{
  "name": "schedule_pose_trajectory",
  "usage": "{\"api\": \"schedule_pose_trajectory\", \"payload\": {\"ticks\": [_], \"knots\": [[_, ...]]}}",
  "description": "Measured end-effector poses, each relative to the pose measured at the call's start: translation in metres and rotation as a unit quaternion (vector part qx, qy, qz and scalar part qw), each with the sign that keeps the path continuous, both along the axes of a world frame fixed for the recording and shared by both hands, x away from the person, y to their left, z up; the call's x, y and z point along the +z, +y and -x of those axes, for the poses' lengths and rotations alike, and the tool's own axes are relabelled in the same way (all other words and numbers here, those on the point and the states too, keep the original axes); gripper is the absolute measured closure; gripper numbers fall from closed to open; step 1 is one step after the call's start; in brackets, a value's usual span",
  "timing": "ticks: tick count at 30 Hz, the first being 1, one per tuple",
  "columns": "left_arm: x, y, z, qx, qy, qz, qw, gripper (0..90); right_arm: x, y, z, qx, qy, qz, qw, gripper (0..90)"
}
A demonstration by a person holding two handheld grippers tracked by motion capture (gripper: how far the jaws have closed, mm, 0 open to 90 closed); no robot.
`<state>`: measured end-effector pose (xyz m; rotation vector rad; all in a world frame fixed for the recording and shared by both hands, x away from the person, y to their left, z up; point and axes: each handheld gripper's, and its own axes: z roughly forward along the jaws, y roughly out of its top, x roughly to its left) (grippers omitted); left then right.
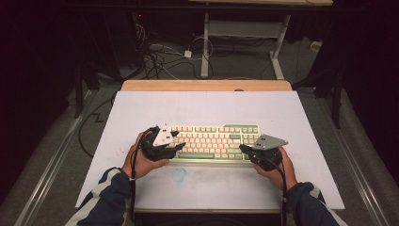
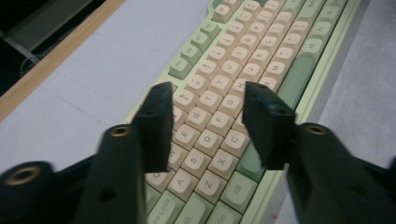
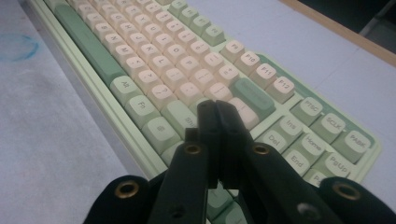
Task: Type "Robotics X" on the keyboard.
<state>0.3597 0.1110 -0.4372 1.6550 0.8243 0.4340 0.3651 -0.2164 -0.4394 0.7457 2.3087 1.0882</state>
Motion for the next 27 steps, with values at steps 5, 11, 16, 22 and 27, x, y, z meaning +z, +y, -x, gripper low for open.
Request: {"api": "schedule_pose_trajectory", "payload": {"ticks": [5, 11, 16, 22, 27], "knots": [[-0.010, 0.011, 0.008, 0.010, 0.001, 0.004, 0.9999, 31.4, 0.004, -0.004, 0.000, -0.001, -0.001, -0.006, 1.0000, 90.0], [-0.011, 0.027, 0.014, 0.032, -0.016, 0.032, 0.9988, 24.8, 0.006, -0.005, 0.001, -0.003, 0.002, -0.012, 0.9999, 90.0], [-0.014, 0.039, 0.022, 0.041, -0.022, 0.033, 0.9984, 24.5, 0.008, -0.002, 0.000, 0.001, 0.001, -0.011, 0.9999, 90.0], [-0.019, 0.055, 0.028, 0.060, -0.009, 0.039, 0.9974, 22.9, 0.014, 0.008, -0.008, 0.007, 0.004, -0.018, 0.9998, 90.0], [-0.028, 0.066, 0.030, 0.078, 0.013, 0.030, 0.9964, 22.9, 0.016, 0.020, -0.016, 0.013, 0.008, -0.018, 0.9997, 90.0]]}}
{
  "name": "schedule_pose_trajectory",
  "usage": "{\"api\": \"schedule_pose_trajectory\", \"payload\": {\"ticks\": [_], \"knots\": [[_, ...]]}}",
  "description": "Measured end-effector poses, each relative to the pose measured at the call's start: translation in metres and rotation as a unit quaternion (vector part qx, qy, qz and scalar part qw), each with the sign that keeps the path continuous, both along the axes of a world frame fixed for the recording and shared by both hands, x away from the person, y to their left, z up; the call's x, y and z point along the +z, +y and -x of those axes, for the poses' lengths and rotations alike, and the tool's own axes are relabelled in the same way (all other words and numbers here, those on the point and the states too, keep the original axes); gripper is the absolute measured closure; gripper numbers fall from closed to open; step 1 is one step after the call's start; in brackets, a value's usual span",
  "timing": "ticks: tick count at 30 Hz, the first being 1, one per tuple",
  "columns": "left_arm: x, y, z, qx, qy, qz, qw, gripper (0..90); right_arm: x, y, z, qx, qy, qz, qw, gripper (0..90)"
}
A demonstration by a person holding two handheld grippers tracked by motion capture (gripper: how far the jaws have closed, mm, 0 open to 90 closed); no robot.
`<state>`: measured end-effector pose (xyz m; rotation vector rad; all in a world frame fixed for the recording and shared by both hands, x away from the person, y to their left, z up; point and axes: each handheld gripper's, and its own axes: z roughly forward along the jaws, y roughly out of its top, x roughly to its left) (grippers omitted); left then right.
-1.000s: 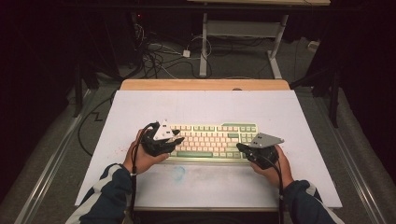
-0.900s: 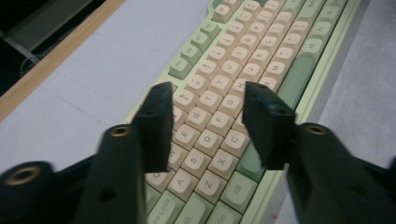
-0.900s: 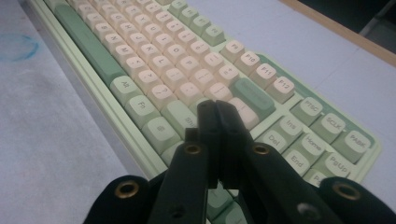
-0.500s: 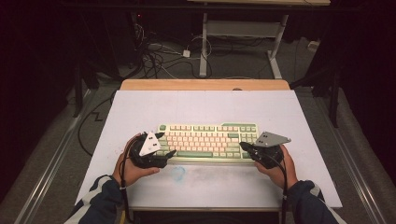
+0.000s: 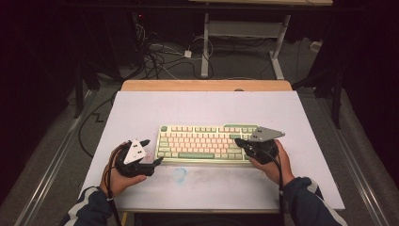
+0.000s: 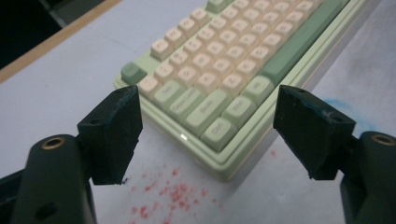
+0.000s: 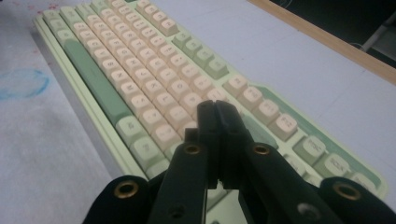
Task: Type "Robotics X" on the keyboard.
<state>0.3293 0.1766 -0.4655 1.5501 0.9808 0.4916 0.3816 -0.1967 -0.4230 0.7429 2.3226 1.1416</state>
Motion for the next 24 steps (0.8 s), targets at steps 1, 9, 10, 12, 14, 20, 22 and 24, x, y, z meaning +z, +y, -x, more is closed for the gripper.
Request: {"api": "schedule_pose_trajectory", "payload": {"ticks": [1, 9, 10, 12, 14, 20, 22, 24], "knots": [[-0.001, 0.002, 0.001, 0.003, 0.004, 0.005, 1.0000, 22.9, 0.000, 0.003, -0.003, 0.003, 0.001, 0.000, 1.0000, 90.0], [-0.008, 0.005, 0.005, 0.006, 0.017, -0.001, 0.9998, 22.9, -0.007, 0.035, -0.024, 0.019, 0.012, 0.024, 0.9994, 90.0], [-0.009, 0.004, 0.005, 0.005, 0.018, -0.002, 0.9998, 22.9, -0.008, 0.040, -0.026, 0.020, 0.014, 0.026, 0.9994, 90.0], [-0.009, 0.003, 0.006, 0.003, 0.016, -0.006, 0.9999, 22.9, -0.010, 0.048, -0.028, 0.024, 0.013, 0.032, 0.9991, 90.0], [-0.010, 0.002, 0.006, 0.003, 0.015, -0.013, 0.9998, 22.9, -0.012, 0.055, -0.031, 0.031, 0.019, 0.036, 0.9987, 90.0], [-0.011, 0.003, 0.003, 0.010, 0.020, -0.015, 0.9996, 22.9, -0.022, 0.068, -0.043, 0.033, 0.036, 0.053, 0.9974, 90.0], [-0.012, 0.002, 0.003, 0.010, 0.022, -0.017, 0.9996, 22.9, -0.025, 0.070, -0.046, 0.029, 0.036, 0.058, 0.9972, 90.0], [-0.012, 0.002, 0.003, 0.009, 0.023, -0.018, 0.9995, 23.0, -0.026, 0.070, -0.048, 0.030, 0.037, 0.061, 0.9970, 90.0]]}}
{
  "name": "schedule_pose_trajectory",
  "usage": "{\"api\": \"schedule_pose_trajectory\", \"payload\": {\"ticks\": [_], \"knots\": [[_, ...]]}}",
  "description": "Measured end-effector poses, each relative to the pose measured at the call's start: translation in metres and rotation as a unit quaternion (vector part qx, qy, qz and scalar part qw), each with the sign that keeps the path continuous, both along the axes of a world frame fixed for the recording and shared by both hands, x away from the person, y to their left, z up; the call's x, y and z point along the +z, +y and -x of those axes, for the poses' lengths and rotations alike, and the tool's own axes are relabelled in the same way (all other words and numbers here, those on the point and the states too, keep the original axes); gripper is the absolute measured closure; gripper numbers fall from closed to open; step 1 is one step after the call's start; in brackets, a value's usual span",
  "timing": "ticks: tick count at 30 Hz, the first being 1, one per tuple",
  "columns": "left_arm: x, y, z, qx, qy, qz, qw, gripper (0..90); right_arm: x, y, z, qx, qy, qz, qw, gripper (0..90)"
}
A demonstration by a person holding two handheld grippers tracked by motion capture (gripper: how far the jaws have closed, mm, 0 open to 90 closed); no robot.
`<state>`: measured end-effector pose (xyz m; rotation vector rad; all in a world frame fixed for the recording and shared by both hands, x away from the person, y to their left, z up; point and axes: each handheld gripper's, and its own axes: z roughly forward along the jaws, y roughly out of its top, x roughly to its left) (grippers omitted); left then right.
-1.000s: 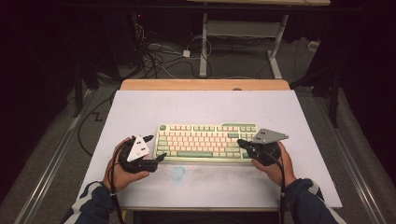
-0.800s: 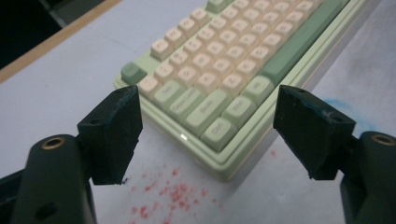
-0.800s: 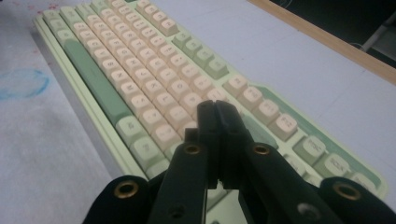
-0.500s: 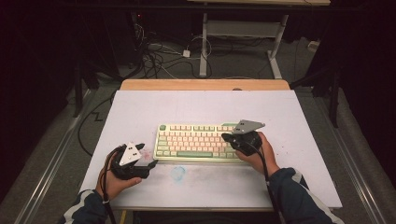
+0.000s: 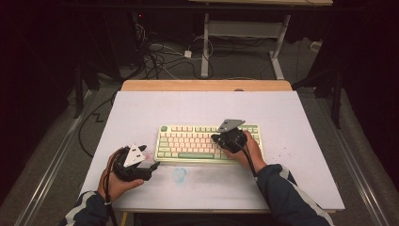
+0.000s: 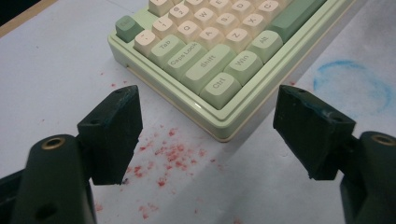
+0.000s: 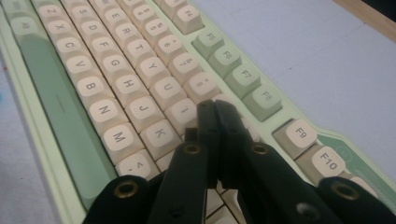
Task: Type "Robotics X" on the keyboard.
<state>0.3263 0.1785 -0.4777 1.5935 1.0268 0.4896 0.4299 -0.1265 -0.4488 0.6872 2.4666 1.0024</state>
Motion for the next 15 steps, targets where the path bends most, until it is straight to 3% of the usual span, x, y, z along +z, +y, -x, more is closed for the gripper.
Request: {"api": "schedule_pose_trajectory", "payload": {"ticks": [12, 13, 15], "knots": [[-0.0029, -0.0024, 0.0004, -0.006, 0.007, -0.013, 0.9999, 23.0, -0.0004, 0.0022, 0.0003, 0.000, 0.001, 0.005, 1.0000, 90.0], [-0.0030, -0.0025, 0.0006, -0.007, 0.008, -0.013, 0.9999, 22.9, -0.0015, 0.0031, 0.0003, -0.001, 0.005, 0.013, 0.9999, 90.0], [-0.0029, -0.0026, 0.0009, -0.008, 0.008, -0.014, 0.9998, 23.0, -0.0027, 0.0032, 0.0007, 0.001, 0.011, 0.005, 0.9999, 90.0]]}}
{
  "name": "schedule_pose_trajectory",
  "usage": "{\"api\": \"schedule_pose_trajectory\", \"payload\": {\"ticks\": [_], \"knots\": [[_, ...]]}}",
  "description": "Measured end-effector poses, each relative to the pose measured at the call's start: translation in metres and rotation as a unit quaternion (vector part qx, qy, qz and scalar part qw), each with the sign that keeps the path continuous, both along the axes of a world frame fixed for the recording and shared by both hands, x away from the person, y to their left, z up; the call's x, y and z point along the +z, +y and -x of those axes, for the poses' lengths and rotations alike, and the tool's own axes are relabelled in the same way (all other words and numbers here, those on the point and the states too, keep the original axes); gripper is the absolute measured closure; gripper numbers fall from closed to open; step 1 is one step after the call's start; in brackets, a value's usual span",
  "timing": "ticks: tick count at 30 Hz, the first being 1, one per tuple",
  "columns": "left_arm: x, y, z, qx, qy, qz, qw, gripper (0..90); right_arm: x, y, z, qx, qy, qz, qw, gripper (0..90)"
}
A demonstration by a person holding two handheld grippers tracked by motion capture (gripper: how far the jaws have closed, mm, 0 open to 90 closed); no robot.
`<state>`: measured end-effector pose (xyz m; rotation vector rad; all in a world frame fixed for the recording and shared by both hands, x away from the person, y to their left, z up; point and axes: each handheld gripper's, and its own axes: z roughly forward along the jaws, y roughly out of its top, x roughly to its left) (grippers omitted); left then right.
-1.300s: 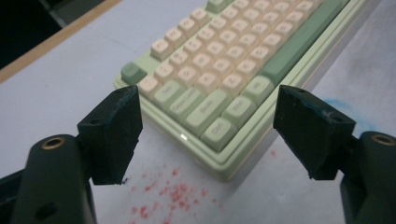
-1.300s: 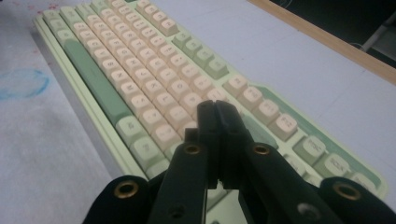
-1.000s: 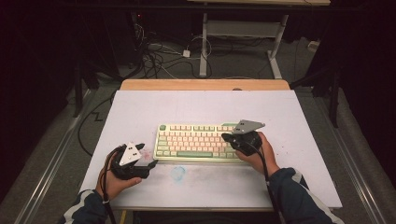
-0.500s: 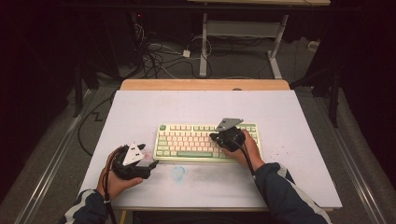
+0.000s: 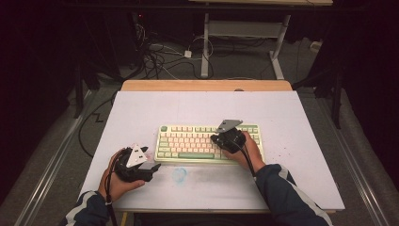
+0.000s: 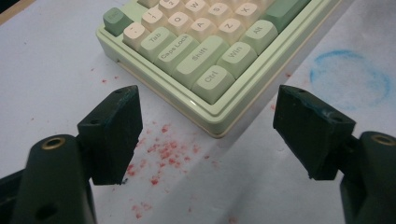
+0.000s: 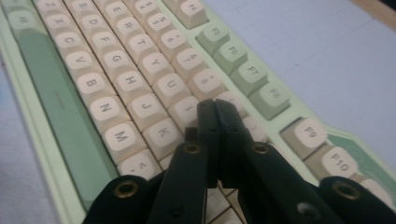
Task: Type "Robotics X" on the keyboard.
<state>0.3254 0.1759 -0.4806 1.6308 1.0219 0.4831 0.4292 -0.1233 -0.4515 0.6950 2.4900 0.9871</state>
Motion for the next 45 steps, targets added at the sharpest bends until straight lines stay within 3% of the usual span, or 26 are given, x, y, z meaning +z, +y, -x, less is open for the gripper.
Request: {"api": "schedule_pose_trajectory", "payload": {"ticks": [3, 21, 28, 37, 45], "knots": [[0.000, 0.000, 0.000, -0.001, -0.001, -0.001, 1.0000, 22.9, 0.002, 0.000, 0.003, 0.003, -0.006, 0.012, 0.9999, 90.0], [0.000, -0.001, 0.001, -0.002, 0.000, -0.007, 1.0000, 23.0, 0.025, -0.020, 0.017, -0.002, -0.035, -0.055, 0.9979, 84.9], [0.000, -0.001, 0.001, -0.001, 0.000, -0.007, 1.0000, 23.1, 0.032, -0.030, 0.021, -0.010, -0.056, -0.074, 0.9957, 71.0], [0.000, -0.001, 0.001, 0.000, -0.002, -0.008, 1.0000, 23.1, 0.044, -0.045, 0.033, -0.025, -0.085, -0.097, 0.9914, 42.6], [0.001, -0.001, 0.001, 0.001, -0.004, -0.005, 1.0000, 23.1, 0.049, -0.060, 0.046, -0.048, -0.110, -0.108, 0.9868, 31.0]]}}
